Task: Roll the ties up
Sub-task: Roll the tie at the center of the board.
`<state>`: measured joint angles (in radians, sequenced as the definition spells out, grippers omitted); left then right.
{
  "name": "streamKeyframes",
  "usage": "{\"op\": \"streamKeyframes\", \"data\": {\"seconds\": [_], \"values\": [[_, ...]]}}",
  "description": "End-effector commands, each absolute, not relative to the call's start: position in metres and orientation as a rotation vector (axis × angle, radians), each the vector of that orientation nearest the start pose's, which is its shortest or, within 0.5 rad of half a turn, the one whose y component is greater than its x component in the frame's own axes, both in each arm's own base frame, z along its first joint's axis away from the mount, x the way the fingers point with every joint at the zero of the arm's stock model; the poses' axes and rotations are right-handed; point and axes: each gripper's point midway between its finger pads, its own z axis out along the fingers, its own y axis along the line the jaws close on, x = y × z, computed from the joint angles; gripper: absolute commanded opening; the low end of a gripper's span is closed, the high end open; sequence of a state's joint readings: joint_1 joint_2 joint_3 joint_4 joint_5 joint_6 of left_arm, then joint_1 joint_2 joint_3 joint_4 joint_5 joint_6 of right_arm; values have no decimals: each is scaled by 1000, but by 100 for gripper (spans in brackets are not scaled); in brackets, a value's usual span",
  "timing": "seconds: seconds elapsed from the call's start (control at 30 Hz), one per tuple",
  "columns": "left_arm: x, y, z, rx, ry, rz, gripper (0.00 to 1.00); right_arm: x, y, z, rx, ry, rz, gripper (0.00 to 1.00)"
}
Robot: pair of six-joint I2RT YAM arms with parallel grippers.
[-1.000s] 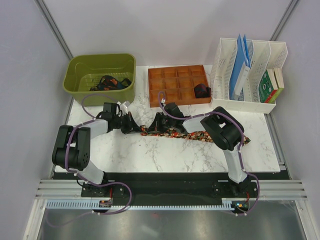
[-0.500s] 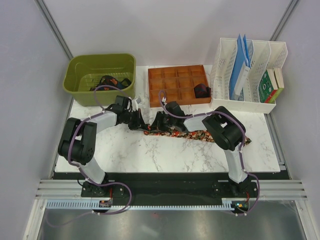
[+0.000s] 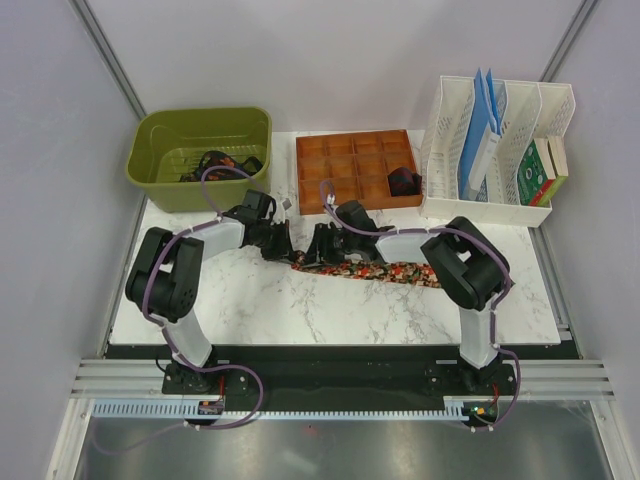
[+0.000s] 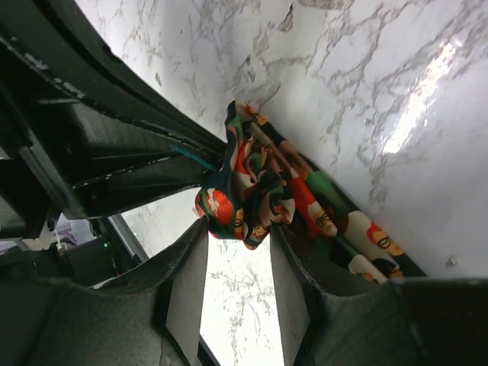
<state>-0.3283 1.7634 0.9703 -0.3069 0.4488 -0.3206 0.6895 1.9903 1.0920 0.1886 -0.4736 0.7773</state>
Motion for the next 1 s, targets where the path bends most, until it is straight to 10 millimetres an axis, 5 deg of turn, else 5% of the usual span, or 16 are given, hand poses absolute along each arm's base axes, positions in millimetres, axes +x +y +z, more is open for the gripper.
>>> {"op": "streamKeyframes", "data": {"seconds": [0.0, 0.2, 0.43, 0.8, 0.97], "values": [[293, -185, -6, 222, 2809, -653, 2, 292, 381, 65, -213, 2487, 1282, 46], [292, -185, -3, 224, 2798, -657, 2, 299, 377, 56, -95, 2519, 1266, 47], [291, -188, 9, 240, 2755, -690, 2, 306, 378, 18, -15, 2596, 1207, 46], [284, -196, 23, 248, 2726, -769, 2, 303, 398, 41, -15, 2538, 1362, 55], [283, -200, 30, 260, 2705, -788, 2, 303, 395, 33, 0, 2558, 1342, 56]]}}
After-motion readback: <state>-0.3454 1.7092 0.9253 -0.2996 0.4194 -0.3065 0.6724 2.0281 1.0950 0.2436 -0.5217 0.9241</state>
